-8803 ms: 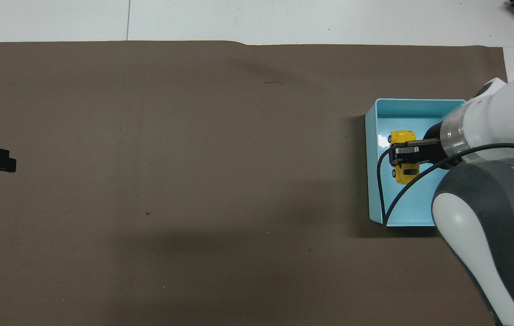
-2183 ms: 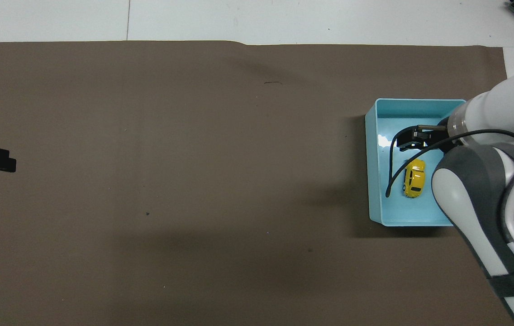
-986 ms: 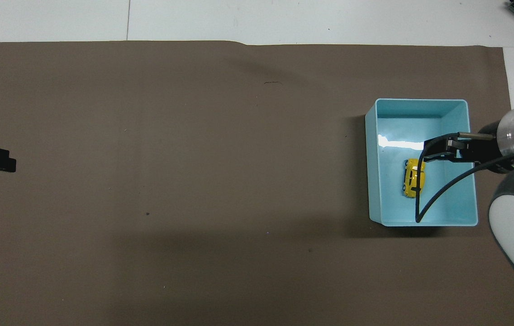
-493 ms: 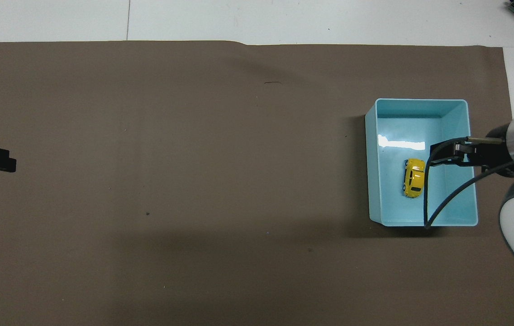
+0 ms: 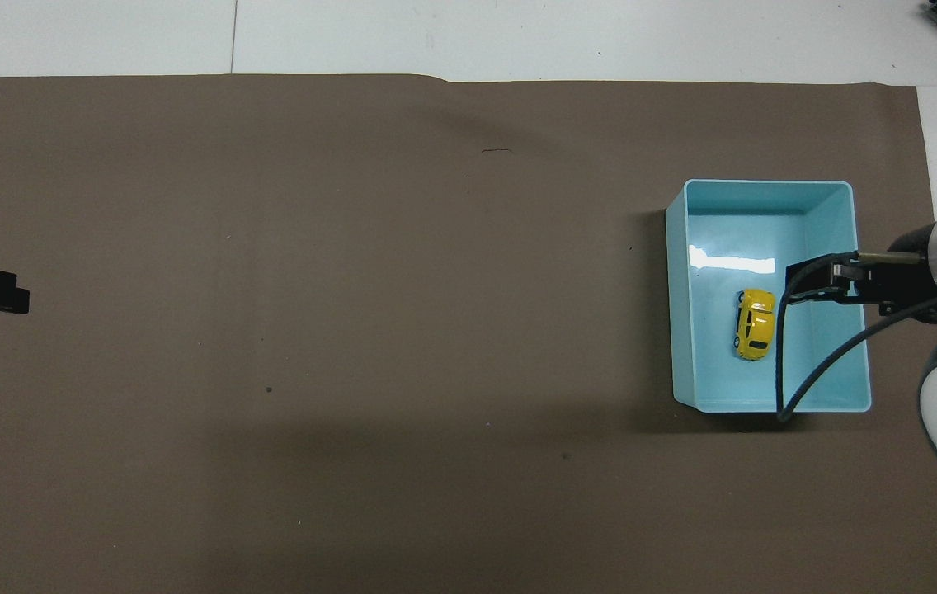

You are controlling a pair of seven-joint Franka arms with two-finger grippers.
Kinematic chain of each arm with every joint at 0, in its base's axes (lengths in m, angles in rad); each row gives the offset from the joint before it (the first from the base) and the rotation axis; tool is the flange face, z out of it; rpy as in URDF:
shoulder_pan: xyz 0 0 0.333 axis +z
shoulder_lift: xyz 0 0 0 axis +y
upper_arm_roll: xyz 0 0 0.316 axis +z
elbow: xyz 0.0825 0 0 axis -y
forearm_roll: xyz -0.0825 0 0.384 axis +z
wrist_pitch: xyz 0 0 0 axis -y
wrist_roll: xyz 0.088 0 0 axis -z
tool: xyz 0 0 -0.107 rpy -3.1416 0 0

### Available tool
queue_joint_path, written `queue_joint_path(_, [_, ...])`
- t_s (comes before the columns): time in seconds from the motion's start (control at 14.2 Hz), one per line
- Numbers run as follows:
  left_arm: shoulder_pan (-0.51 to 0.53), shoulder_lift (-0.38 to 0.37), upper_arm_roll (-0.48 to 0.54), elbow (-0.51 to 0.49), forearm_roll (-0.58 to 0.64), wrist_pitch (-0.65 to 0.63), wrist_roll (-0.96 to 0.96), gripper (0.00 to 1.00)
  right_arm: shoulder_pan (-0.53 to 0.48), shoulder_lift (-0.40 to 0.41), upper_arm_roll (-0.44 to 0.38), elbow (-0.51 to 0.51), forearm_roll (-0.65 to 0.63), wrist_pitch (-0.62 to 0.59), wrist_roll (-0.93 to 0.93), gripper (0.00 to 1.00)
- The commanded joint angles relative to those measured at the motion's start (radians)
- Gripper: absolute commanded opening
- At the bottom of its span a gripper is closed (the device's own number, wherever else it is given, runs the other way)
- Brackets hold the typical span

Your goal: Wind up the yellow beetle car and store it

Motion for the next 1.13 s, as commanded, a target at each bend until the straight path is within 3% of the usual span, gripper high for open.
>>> queue_joint_path(0.0, [0.010, -0.011, -0.004, 0.002, 0.001, -0.013, 0.001, 1.00, 0.017, 0.033, -0.028, 0.050, 0.024, -0.030, -0.032, 1.00])
queue_joint_path(0.21, [0.010, -0.011, -0.004, 0.002, 0.001, -0.013, 0.001, 1.00, 0.012, 0.037, -0.031, 0.068, 0.019, -0.060, -0.051, 1.00])
queue_joint_path(0.49, [0.010, -0.011, -0.004, 0.002, 0.001, -0.013, 0.001, 1.00, 0.003, 0.091, -0.031, 0.171, 0.018, -0.157, -0.115, 1.00])
queue_joint_path(1.06, [0.010, -0.011, -0.004, 0.002, 0.001, -0.013, 0.001, 1.00, 0.005, 0.087, -0.030, 0.163, 0.025, -0.119, -0.147, 1.00])
